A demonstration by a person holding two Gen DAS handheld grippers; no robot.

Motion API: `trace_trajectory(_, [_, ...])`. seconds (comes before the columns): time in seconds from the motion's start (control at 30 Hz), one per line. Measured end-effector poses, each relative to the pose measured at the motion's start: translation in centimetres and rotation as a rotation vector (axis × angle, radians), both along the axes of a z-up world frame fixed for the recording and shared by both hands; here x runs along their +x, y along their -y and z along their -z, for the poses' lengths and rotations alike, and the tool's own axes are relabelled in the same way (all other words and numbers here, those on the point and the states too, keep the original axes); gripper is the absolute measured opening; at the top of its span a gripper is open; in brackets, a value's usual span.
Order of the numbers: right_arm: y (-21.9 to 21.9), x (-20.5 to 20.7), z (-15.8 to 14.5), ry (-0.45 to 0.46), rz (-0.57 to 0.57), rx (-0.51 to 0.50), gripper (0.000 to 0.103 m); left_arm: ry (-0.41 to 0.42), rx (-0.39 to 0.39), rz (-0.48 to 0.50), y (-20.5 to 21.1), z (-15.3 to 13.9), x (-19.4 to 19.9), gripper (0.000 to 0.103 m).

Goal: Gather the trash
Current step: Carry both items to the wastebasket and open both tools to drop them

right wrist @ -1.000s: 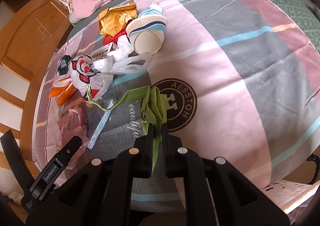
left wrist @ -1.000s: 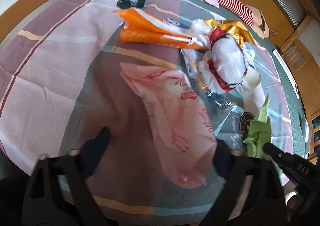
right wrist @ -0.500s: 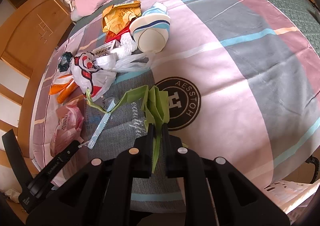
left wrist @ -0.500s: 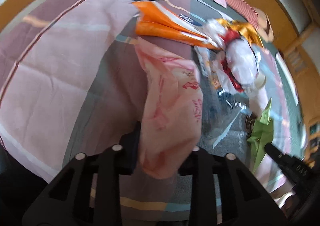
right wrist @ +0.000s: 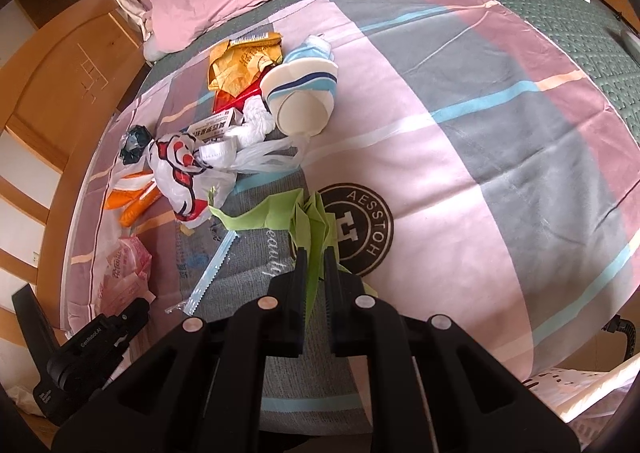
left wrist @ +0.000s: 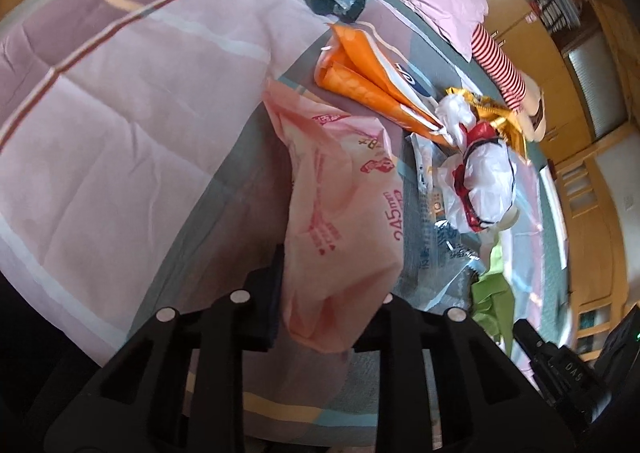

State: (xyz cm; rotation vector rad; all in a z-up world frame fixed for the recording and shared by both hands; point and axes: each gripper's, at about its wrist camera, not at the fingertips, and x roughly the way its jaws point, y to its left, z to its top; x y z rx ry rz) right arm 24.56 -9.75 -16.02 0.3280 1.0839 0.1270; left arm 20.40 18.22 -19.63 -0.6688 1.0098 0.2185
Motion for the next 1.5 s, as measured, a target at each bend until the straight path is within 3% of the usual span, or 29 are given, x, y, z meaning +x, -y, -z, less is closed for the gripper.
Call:
trace_trajectory(0.13, [-1.3,0.2,0.7,-0.028,-0.071,-0.031,0.013,-0.011,0.06,0.025,0.5,-0.4,-0.1,0.022])
trace_trajectory(0.27, [-4.3,0.7,1.0,-0.01,-0.176,-0.177,0.044,-0.007,0.098,0.041,0.9,-0.8,-0.2,0.021])
trace_trajectory(0.3, [-4.7,0.9,1.3,-0.013,-0.185,-0.206,0.044,-0.003,0.112,0.044,1.1,-1.0,-0.2,0.021])
trace_trajectory(0.43, [-5.6,1.7,2.4,-0.063,-0.178,-0.279,0.044,0.02,0.177,0.06,1.6,-1.9,-0.3,0.02])
trace_trajectory(0.5, [-5.9,1.6,2.5,-0.052,-0.187,-0.316,0.032,0.034,0.204,0.068,1.9,-2.3,-0.4,0.019])
trace_trajectory(0.53, [-6.0,1.6,2.5,-0.045,-0.192,-0.324,0.014,0.044,0.216,0.073,2.0,-2.5,-0.5,0.018])
trace_trajectory(0.67, [-4.9,0.9,1.6,-0.018,-0.161,-0.278,0.012,0.1,0.21,0.096,2.5,-3.5,-1.0,0.018])
trace_trajectory(0.73, [-4.3,0.5,0.8,0.008,-0.14,-0.247,0.012,0.136,0.152,0.108,2.2,-3.6,-1.1,0.017])
trace_trajectory(0.87, [-2.7,-0.5,-1.5,0.071,-0.108,-0.199,0.012,0.225,-0.051,0.134,1.4,-3.5,-1.5,0.017])
trace_trajectory(0.97, [-2.1,-1.2,-2.1,0.068,-0.113,-0.209,0.012,0.302,-0.14,0.177,1.6,-4.2,-1.9,0.017])
trace_trajectory(1.07, [-0.5,-2.3,-3.4,0.103,-0.084,-0.151,0.012,0.385,-0.201,0.261,2.6,-5.2,-2.5,0.017])
trace_trajectory(1.2, [1.2,-4.5,-5.8,0.159,-0.079,-0.084,0.012,0.456,-0.16,0.368,4.0,-6.8,-3.6,0.017])
trace_trajectory(1.37, [4.8,-9.6,-9.8,0.261,-0.099,0.001,0.012,0.472,-0.045,0.463,5.7,-7.9,-5.5,0.017])
trace_trajectory(1.5, [8.7,-14.1,-11.1,0.301,-0.111,-0.019,0.012,0.483,0.014,0.532,7.8,-8.3,-7.6,0.017])
